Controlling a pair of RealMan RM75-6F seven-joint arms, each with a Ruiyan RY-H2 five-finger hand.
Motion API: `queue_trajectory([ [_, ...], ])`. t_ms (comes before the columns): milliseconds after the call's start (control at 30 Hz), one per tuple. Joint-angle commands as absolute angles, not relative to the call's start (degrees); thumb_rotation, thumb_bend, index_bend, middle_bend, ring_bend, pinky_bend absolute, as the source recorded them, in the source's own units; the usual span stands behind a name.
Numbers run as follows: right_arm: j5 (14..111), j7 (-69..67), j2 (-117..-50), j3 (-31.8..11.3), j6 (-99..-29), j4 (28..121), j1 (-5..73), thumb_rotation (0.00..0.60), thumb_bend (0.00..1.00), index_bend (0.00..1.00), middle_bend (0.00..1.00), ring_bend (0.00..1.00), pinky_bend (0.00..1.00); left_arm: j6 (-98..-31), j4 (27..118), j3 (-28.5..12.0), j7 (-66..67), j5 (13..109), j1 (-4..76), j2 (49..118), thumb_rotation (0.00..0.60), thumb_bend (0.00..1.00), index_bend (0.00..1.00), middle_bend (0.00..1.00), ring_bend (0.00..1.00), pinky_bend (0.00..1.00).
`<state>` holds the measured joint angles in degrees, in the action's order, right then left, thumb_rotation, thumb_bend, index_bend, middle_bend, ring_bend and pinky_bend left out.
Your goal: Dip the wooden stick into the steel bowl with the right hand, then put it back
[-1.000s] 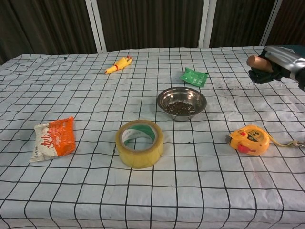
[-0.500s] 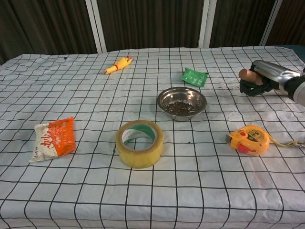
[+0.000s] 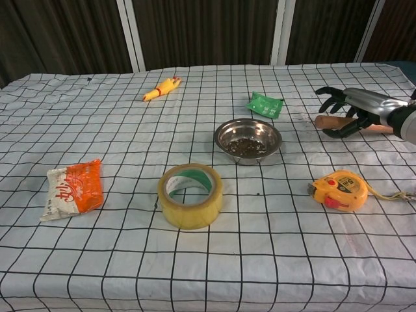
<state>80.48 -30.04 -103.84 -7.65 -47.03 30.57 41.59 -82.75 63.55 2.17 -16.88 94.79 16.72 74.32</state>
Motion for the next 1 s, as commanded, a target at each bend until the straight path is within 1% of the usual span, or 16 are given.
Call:
queue_trajectory([
  [33, 80.0, -28.2, -103.8, -7.5, -45.5, 31.1, 41.8, 0.52, 0.29, 0.0, 0.18, 0.15, 0.35, -82.4, 63.7, 2.4, -19.2, 94.6, 16.7, 73.9, 0.6, 0.43, 0.0, 0.0, 0.0, 0.06],
  [200, 80.6, -27.6, -103.2, -7.2, -46.8, 31.9, 41.2, 0.521, 0.29, 0.0, 0.17, 0.15, 0.35, -83.2, 63.4, 2.3, -19.5, 94.7, 16.4, 73.6, 0.6, 0.42, 0.0, 0.0, 0.0, 0.06],
  [367, 81.1, -25.5, -100.8, -6.8, -47.7, 35.4, 40.8, 0.509, 0.29, 0.0, 0.16, 0.13, 0.35, -83.5, 63.6, 2.1, -19.2, 94.6, 16.2, 73.5, 0.6, 0.42, 0.0, 0.0, 0.0, 0.06],
  [500, 81.7, -22.2, -98.2, -7.7, -53.5, 40.2, 39.8, 0.506, 0.29, 0.0, 0.14, 0.11, 0.31, -84.5, 64.1, 2.0, -18.0, 95.0, 16.0, 73.2, 0.6, 0.42, 0.0, 0.0, 0.0, 0.06],
  [567, 83.1, -19.4, -95.5, -7.8, -59.0, 44.9, 38.6, 0.506, 0.29, 0.0, 0.12, 0.1, 0.29, -85.1, 64.8, 1.9, -17.3, 95.0, 15.7, 72.6, 0.6, 0.42, 0.0, 0.0, 0.0, 0.06],
  [600, 84.0, -17.6, -93.9, -7.5, -61.6, 47.7, 37.8, 0.506, 0.29, 0.0, 0.1, 0.08, 0.26, -85.4, 65.4, 1.9, -16.9, 94.9, 15.5, 72.2, 0.6, 0.42, 0.0, 0.0, 0.0, 0.06],
  [633, 85.3, -14.0, -90.9, -6.8, -64.8, 52.6, 36.4, 0.507, 0.29, 0.0, 0.07, 0.05, 0.23, -85.6, 66.4, 1.7, -16.1, 94.5, 15.2, 71.5, 0.6, 0.42, 0.0, 0.0, 0.0, 0.06],
  [700, 86.3, -5.4, -85.2, -5.3, -68.6, 62.3, 33.5, 0.506, 0.29, 0.0, 0.02, 0.01, 0.15, -85.1, 69.0, 1.8, -13.7, 93.3, 14.4, 70.1, 0.6, 0.42, 0.0, 0.0, 0.0, 0.06],
  [733, 86.0, 2.2, -80.6, -4.1, -70.3, 70.3, 31.0, 0.506, 0.29, 0.0, 0.01, 0.0, 0.12, -84.2, 71.7, 1.9, -11.3, 92.0, 13.7, 68.8, 0.6, 0.42, 0.0, 0.0, 0.0, 0.06],
  [800, 83.7, 15.1, -73.7, -2.3, -72.6, 83.0, 26.7, 0.508, 0.29, 0.0, 0.0, 0.0, 0.05, -83.0, 76.5, 2.1, -7.1, 89.9, 12.7, 66.9, 0.6, 0.43, 0.0, 0.0, 0.0, 0.05],
  [833, 81.7, 22.7, -70.1, -1.1, -75.0, 90.7, 23.7, 0.511, 0.29, 0.0, 0.0, 0.0, 0.03, -82.6, 79.5, 2.3, -4.6, 88.9, 12.1, 65.9, 0.6, 0.43, 0.0, 0.0, 0.0, 0.05],
  [867, 81.0, 26.9, -68.3, -0.2, -77.3, 95.2, 21.6, 0.513, 0.29, 0.0, 0.0, 0.0, 0.02, -82.5, 81.5, 2.5, -3.2, 88.4, 11.6, 65.3, 0.6, 0.43, 0.0, 0.0, 0.0, 0.05],
  [933, 81.5, 31.7, -66.3, 1.9, -83.2, 100.2, 17.0, 0.514, 0.29, 0.0, 0.0, 0.0, 0.01, -83.0, 84.8, 3.2, -2.1, 88.7, 10.6, 64.4, 0.6, 0.43, 0.0, 0.0, 0.0, 0.05],
  [1000, 82.6, 32.0, -66.3, 3.2, -87.6, 100.4, 13.5, 0.514, 0.29, 0.0, 0.0, 0.0, 0.0, -84.4, 85.3, 3.8, -2.2, 90.1, 9.8, 64.6, 0.6, 0.43, 0.0, 0.0, 0.0, 0.05],
])
